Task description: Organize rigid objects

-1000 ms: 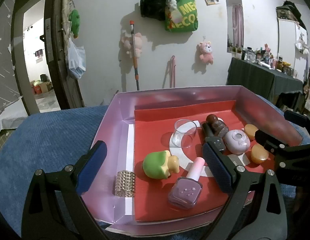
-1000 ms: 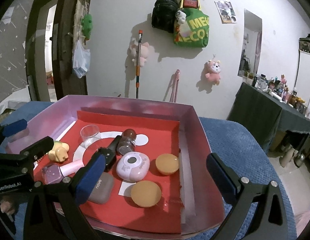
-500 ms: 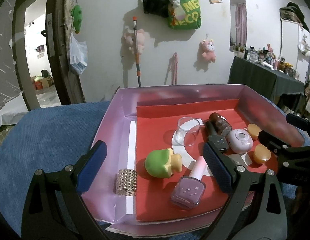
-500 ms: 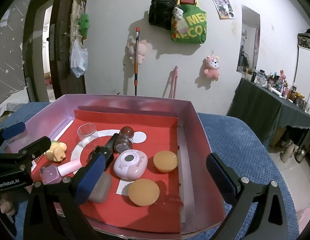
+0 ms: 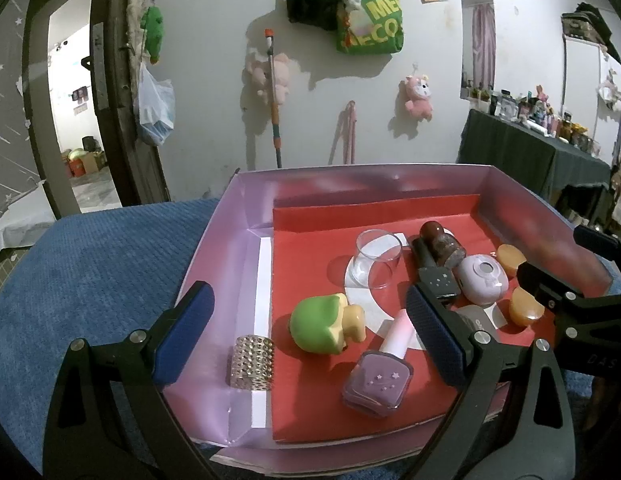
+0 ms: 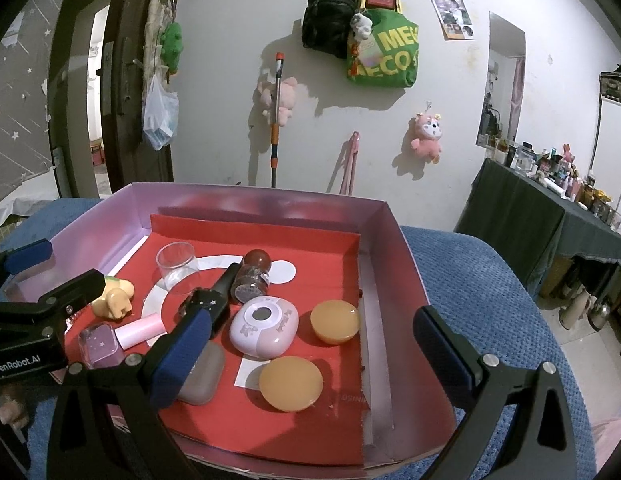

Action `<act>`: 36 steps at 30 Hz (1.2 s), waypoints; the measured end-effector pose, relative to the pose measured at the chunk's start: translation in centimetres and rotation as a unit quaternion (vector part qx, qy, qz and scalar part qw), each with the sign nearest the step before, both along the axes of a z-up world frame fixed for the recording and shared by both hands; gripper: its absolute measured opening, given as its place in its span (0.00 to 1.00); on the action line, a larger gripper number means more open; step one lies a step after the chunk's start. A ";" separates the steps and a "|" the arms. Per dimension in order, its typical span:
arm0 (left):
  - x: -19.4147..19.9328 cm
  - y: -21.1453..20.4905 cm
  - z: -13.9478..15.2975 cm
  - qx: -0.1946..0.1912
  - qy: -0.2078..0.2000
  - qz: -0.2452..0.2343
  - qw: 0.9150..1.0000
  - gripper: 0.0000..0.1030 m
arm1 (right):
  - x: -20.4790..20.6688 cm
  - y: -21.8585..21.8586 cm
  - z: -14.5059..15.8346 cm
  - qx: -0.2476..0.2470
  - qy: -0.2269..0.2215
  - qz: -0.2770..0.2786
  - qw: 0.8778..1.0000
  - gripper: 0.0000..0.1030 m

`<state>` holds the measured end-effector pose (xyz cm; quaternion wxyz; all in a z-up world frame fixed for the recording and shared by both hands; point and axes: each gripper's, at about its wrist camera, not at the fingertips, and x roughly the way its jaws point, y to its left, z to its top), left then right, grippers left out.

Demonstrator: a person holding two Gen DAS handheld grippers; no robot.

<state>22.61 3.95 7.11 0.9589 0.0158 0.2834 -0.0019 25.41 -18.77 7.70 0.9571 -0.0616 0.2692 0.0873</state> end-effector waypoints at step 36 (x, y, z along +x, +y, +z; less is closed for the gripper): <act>0.1 0.0 0.0 0.000 0.001 0.000 1.000 0.95 | 0.2 0.4 -0.3 -0.006 0.003 0.002 1.000 1.00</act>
